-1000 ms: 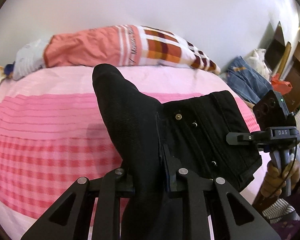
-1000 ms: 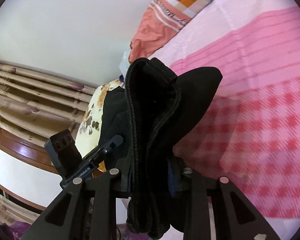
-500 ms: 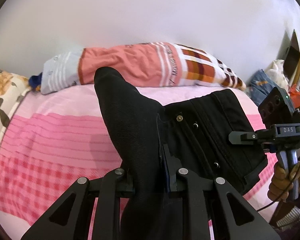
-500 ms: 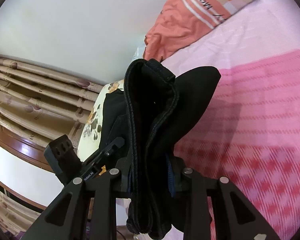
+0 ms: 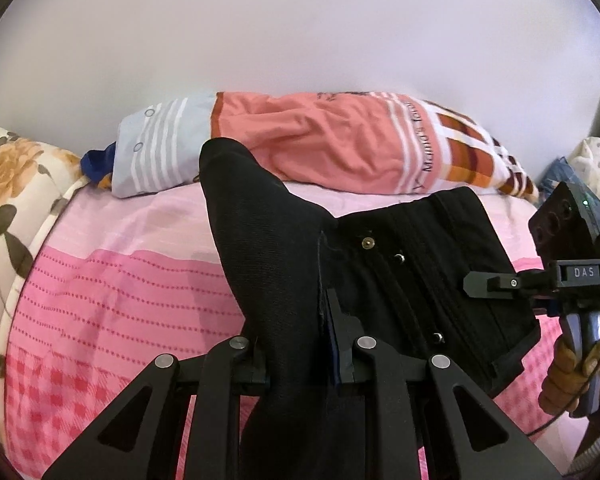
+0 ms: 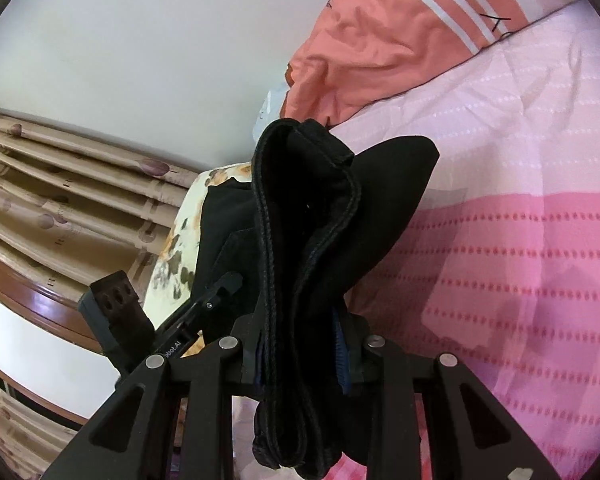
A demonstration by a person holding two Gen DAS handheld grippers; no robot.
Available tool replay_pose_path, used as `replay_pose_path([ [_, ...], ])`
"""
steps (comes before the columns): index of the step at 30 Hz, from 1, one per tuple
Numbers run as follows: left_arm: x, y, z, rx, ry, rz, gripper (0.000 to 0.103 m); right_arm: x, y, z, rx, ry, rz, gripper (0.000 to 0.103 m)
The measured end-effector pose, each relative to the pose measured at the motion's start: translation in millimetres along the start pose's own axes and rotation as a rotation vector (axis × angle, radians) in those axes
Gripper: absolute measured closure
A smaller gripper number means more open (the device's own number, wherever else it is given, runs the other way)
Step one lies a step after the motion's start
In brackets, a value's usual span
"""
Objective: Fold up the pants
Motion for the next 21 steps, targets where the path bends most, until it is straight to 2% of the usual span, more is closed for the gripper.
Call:
replay_pose_path([
  [4, -23.8, 12.4, 5.8, 0.006, 0.039, -0.02, 0.082, -4.9, -17.2, -4.8, 0.007, 0.007, 0.053, 0.077],
  [6, -35.1, 21.2, 13.5, 0.03, 0.065, -0.03, 0.078, -5.4, -26.5, -5.5, 0.016, 0.006, 0.088, 0.077],
  [7, -38.3, 25.3, 15.8, 0.039, 0.07, -0.042, 0.074, -5.1, -29.6, -5.0, 0.025, 0.008, 0.104, 0.077],
  [9, -44.3, 37.4, 21.1, 0.073, 0.075, -0.078, 0.051, -3.3, -34.4, -2.9, 0.034, 0.005, 0.146, 0.077],
  [10, -46.3, 44.3, 23.5, 0.088, 0.075, -0.111, 0.047, -3.4, -36.8, -3.0, 0.043, 0.005, 0.175, 0.076],
  [12, -47.3, 52.9, 25.2, 0.089, 0.06, -0.156, 0.045, -2.5, -42.9, -1.3, 0.072, -0.002, 0.277, 0.067],
  [13, -46.9, 57.4, 25.7, 0.083, 0.054, -0.194, 0.038, -1.2, -44.1, -0.8, 0.091, -0.015, 0.34, 0.057],
  [14, -46.2, 61.1, 26.3, 0.079, 0.052, -0.228, 0.025, 2.6, -42.2, 0.7, 0.111, -0.034, 0.382, 0.052],
  [15, -43.6, 64.7, 26.6, 0.078, 0.044, -0.265, 0.02, 9.1, -35.6, 1.7, 0.156, -0.074, 0.449, 0.05],
  [16, -38.2, 66.5, 26.0, 0.074, 0.023, -0.285, 0.021, 16.5, -24.8, 3.4, 0.217, -0.121, 0.523, 0.047],
  [18, -25.2, 66.6, 24.3, 0.071, -0.02, -0.317, 0.018, 26.5, 0.4, 7.1, 0.335, -0.195, 0.627, 0.047],
  [19, -20.2, 66.0, 23.8, 0.07, -0.029, -0.34, 0.014, 30.7, 17.1, 11.1, 0.388, -0.229, 0.63, 0.041],
  [20, -15.6, 65.0, 22.5, 0.067, -0.039, -0.353, 0.013, 35.0, 30.6, 14.1, 0.418, -0.256, 0.617, 0.029],
  [21, -8.5, 60.3, 21.1, 0.062, -0.061, -0.344, 0.013, 36.2, 41.5, 17.9, 0.44, -0.276, 0.601, 0.022],
])
Point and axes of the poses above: each gripper's, at about its wrist camera, not at the fingertips, and x roughly against the way its jaws point, y to its left, z to its underside, the point moved 7 cm from there along -x, roughly the way its jaws point, and after that the axes turned 7 degrees about -z, right-handed, at the moved point
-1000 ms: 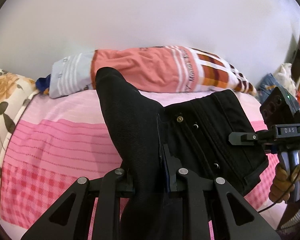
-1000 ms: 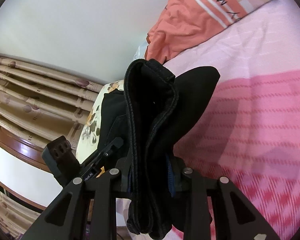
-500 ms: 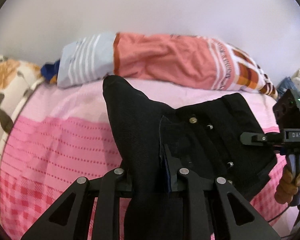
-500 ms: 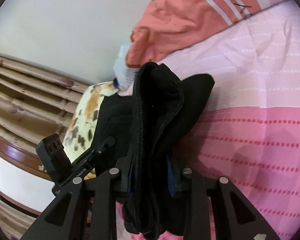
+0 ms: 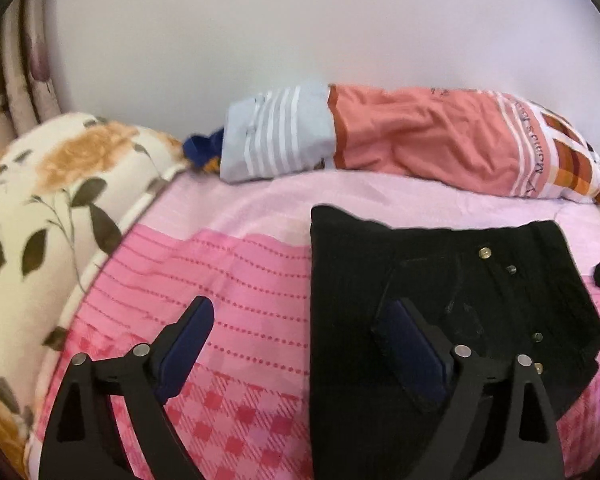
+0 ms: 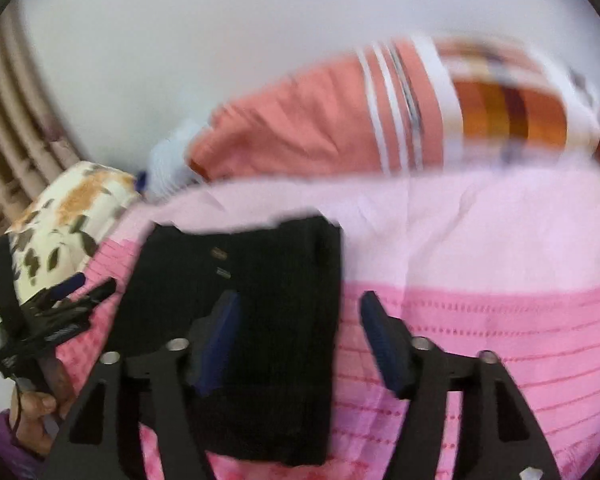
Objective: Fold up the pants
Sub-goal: 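Release the folded trousers onto the sheet and open both tools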
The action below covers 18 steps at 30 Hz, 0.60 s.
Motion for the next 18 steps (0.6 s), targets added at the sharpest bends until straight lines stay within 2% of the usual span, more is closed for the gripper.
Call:
replay_pose_path([
  [1, 4.9, -0.6, -1.4, 0.001, -0.012, 0.007, 0.012, 8.5, 7.7, -0.3, 0.013, -0.024, -0.009, 0.01],
  [2, 11.1, -1.6, -2.2, 0.002, -0.023, 0.004, 0.01, 16.1, 15.5, -0.1, 0.022, -0.048, -0.01, 0.007],
  [5, 30.5, -10.3, -6.9, -0.004, -0.053, 0.018, 0.009, 26.0, 32.3, 1.4, 0.01, -0.073, -0.027, 0.007],
  [11, 74.0, -20.2, -15.2, -0.001, -0.13, 0.009, 0.005, 34.1, 42.1, 12.3, -0.024, -0.073, 0.035, 0.006],
  [14, 99.7, -19.8, -18.5, 0.004, -0.177, 0.012, 0.003, 42.6, 42.7, 16.0, -0.037, -0.074, 0.035, 0.006],
  [18, 138.4, -16.7, -25.3, -0.002, -0.25, -0.035, 0.0, 59.6, 50.2, 14.8, -0.038, -0.086, 0.024, 0.005],
])
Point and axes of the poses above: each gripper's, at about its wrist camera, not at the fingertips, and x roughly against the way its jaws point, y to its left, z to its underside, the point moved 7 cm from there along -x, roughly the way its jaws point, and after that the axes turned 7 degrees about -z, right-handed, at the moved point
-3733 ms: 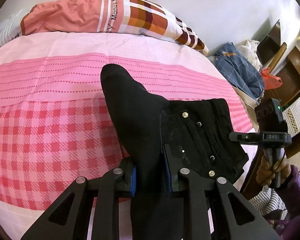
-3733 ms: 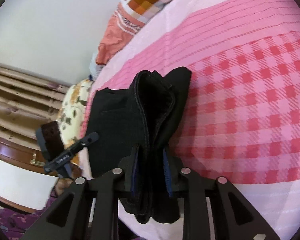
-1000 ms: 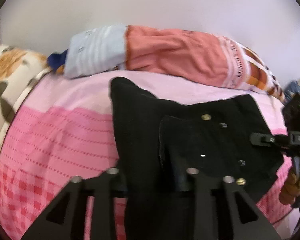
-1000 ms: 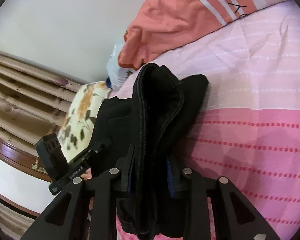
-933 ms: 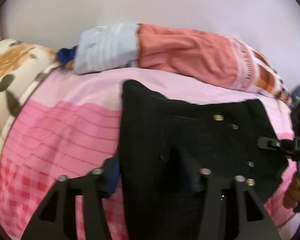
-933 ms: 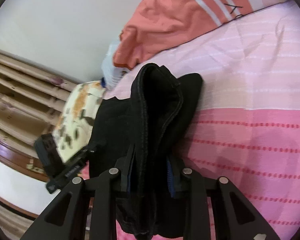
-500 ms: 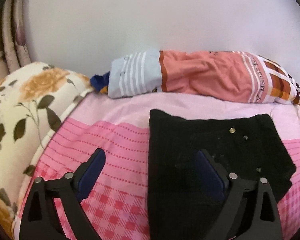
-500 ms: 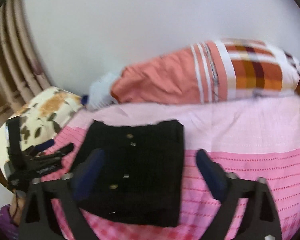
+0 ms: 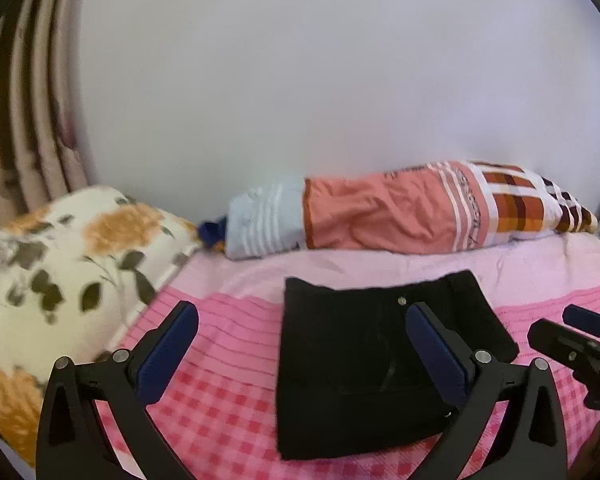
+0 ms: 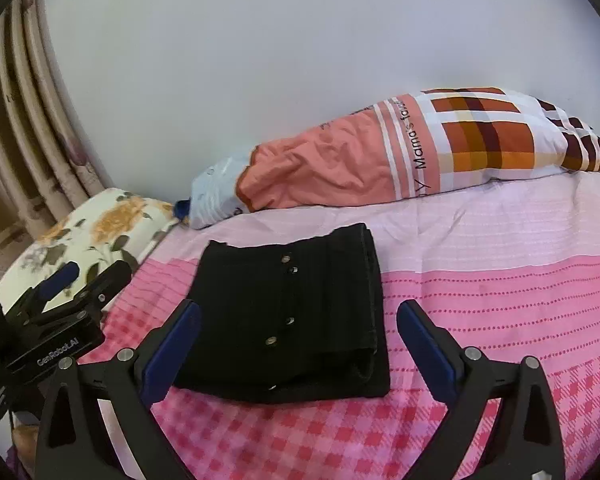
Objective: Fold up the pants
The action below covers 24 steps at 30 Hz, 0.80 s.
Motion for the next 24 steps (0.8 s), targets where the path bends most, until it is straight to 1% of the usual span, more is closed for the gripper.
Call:
replay_pose_path([
  [2, 17.1, 5.2, -9.3, 0.015, -0.038, -0.024, 0.0, 10.4, 5.6, -3.2, 0.007, -0.019, -0.005, 0.005],
  [6, 50.2, 12.7, -28.5, 0.036, -0.078, -0.033, 0.0, 33.5, 17.8, -11.1, 0.027, -0.06, -0.012, 0.004],
  [9, 78.4, 17.2, -43.4, 0.069, -0.144, -0.037, 0.0, 49.0, 25.8, -17.0, 0.043, -0.085, -0.011, 0.003],
  [12, 98.7, 18.9, -54.0, 0.1, -0.179, -0.043, 0.0, 64.5, 31.0, -24.3, 0.032, -0.115, -0.023, 0.003],
  [14, 111.8, 20.5, -58.6, 0.108, -0.216, -0.079, 0.0, 76.1, 34.8, -29.6, 0.031, -0.138, -0.027, 0.002],
  [15, 120.3, 22.9, -60.9, 0.112, -0.246, -0.124, 0.0, 80.5, 36.7, -31.7, 0.035, -0.149, -0.029, 0.002],
  [16, 125.6, 24.2, -61.7, 0.115, -0.259, -0.146, 0.0, 85.4, 39.6, -33.5, 0.043, -0.16, -0.03, 0.001],
  [17, 130.1, 25.1, -62.1, 0.119, -0.267, -0.149, 0.0, 89.0, 41.5, -34.2, 0.051, -0.168, -0.026, 0.001],
  [18, 133.6, 25.6, -62.4, 0.124, -0.273, -0.13, 0.0, 92.0, 43.3, -34.6, 0.057, -0.174, -0.02, 0.001],
  [19, 134.2, 25.4, -62.3, 0.129, -0.258, -0.095, 0.0, 94.7, 45.9, -34.5, 0.067, -0.182, -0.011, 0.001],
  [20, 133.0, 24.6, -61.3, 0.134, -0.234, -0.064, 0.0, 95.4, 47.6, -33.9, 0.075, -0.183, -0.004, 0.001],
  [21, 129.6, 22.9, -59.8, 0.141, -0.19, -0.01, 0.0, 95.2, 49.5, -32.8, 0.085, -0.18, 0.009, 0.001],
  [23, 126.0, 20.1, -55.6, 0.149, -0.149, 0.04, 0.0, 93.9, 52.7, -28.9, 0.099, -0.171, 0.025, 0.001],
  [24, 125.0, 20.0, -53.7, 0.154, -0.14, 0.047, 0.0, 93.5, 54.1, -26.6, 0.103, -0.17, 0.032, 0.001],
])
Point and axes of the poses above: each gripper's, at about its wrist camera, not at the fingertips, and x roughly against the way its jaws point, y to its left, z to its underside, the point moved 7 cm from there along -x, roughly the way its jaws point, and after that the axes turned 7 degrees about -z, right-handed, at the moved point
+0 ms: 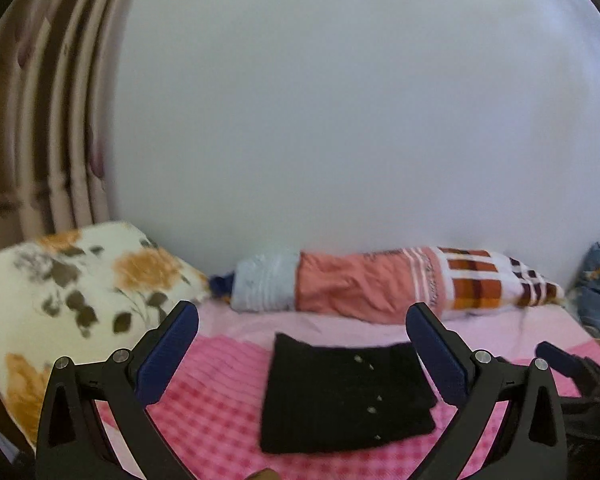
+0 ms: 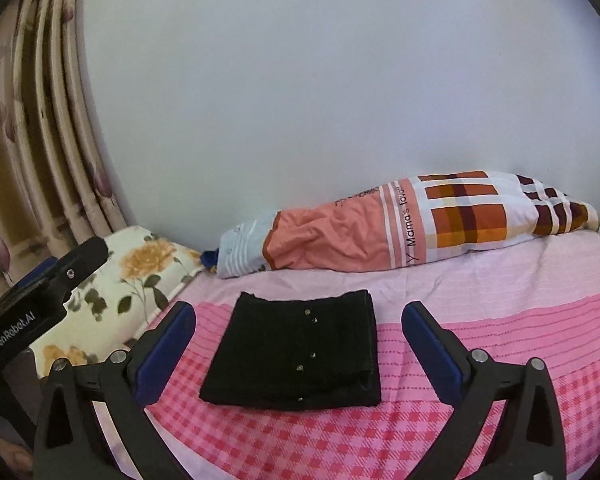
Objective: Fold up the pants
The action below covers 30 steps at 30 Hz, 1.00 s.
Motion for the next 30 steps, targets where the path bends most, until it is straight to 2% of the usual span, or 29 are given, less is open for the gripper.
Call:
replay_pose_path([
  [5, -8.6, 3.5, 12.0, 0.01, 0.043, -0.008, 0.0, -2.2, -2.5, 8.4, 0.008, 0.009, 0.049, 0.001],
  [13, -19.8, 9.4, 26.1, 0.007, 0.084, -0.035, 0.0, -7.1, -6.9, 13.8, -0.015, 0.037, 0.043, 0.001],
  [22, -38.3, 4.8, 45.8, -0.019, 0.154, -0.019, 0.0, -15.9, -8.2, 20.6, -0.01, 0.065, 0.054, 0.001],
  [24, -41.5, 6.5, 51.1, -0.028, 0.157, -0.05, 0.0, -18.2, -9.4, 23.3, -0.018, 0.074, 0.054, 0.001],
  [26, -41.2, 11.1, 53.8, -0.018, 0.125, -0.076, 0.0, -20.4, -9.6, 25.1, -0.015, 0.079, 0.058, 0.001],
  [30, -42.2, 17.2, 57.3, 0.011, 0.132, -0.068, 0.0, -24.5, -9.0, 28.9, -0.013, 0.092, 0.059, 0.001],
])
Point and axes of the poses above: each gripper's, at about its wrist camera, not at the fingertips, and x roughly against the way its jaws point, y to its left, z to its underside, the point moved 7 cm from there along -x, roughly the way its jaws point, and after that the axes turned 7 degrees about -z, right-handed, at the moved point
